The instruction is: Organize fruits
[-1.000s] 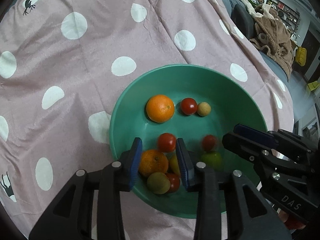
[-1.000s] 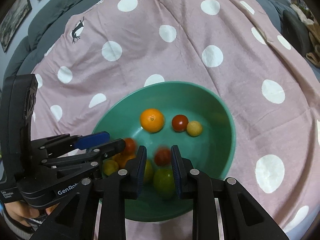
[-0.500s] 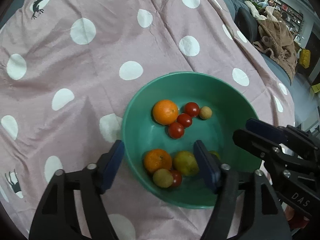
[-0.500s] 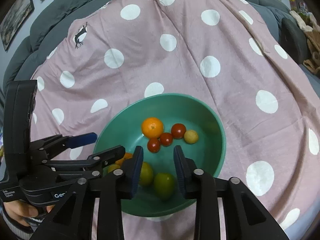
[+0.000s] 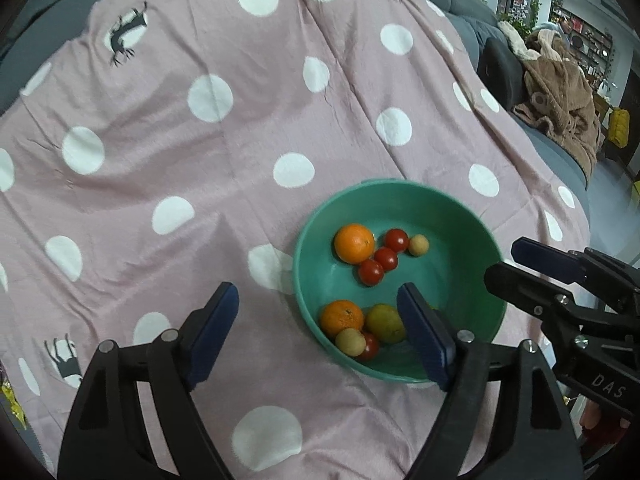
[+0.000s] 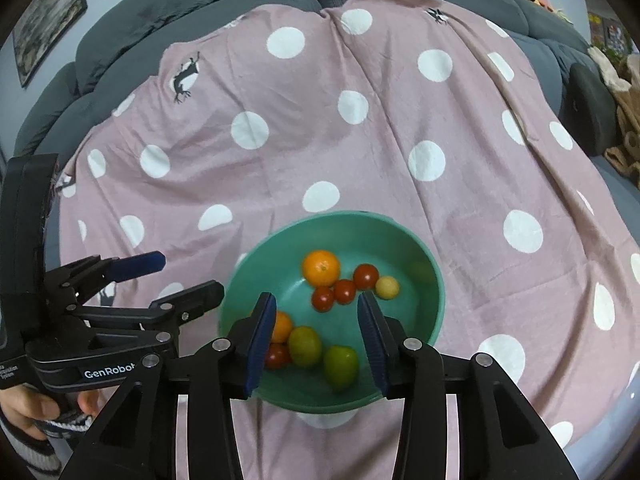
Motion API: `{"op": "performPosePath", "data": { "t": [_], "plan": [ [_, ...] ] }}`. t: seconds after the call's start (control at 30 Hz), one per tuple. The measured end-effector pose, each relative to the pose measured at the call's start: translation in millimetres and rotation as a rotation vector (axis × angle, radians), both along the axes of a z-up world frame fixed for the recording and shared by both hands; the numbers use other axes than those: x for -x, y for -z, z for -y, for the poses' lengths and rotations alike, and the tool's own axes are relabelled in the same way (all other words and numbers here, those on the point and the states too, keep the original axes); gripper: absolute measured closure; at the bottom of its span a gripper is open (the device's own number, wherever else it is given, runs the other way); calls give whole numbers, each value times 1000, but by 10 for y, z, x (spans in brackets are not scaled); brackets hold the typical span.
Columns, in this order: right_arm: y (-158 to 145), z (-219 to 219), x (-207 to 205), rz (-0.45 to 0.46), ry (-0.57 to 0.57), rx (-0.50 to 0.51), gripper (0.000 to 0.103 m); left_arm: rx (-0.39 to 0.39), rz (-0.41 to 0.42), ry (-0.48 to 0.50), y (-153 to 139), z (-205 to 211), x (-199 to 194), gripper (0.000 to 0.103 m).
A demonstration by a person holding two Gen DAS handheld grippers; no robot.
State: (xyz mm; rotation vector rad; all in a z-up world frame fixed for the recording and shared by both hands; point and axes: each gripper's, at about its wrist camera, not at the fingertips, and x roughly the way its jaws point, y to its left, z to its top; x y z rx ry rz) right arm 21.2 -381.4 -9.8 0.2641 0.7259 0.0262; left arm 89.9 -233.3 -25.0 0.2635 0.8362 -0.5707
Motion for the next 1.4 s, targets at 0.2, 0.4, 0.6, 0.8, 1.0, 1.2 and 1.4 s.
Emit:
{"op": "performPosePath", "data": {
  "t": [0.2, 0.4, 0.6, 0.8, 1.0, 1.2, 1.4],
  "plan": [
    [-192, -80, 77, 0, -23, 14, 60, 10, 31, -30, -197, -123, 102, 11],
    [-348, -109, 132, -12, -29, 28, 60, 4, 51, -78, -401, -216, 159, 7],
    [-545, -111, 195, 5, -37, 34, 59, 1, 83, -104, -591, -251, 255, 4],
    [-681, -83, 212, 7, -48, 36, 59, 23, 80, -109, -750, -246, 302, 2],
    [-780, -34, 213, -3, -48, 38, 59, 19, 56, -104, -848, -210, 308, 1],
    [-863, -23, 146, -29, -62, 61, 57, -12, 82, -107, -933, -152, 294, 1],
    [-856, -7, 31, -74, -35, 116, 44, -10, 79, -122, -992, -71, 195, 1]
  ]
}}
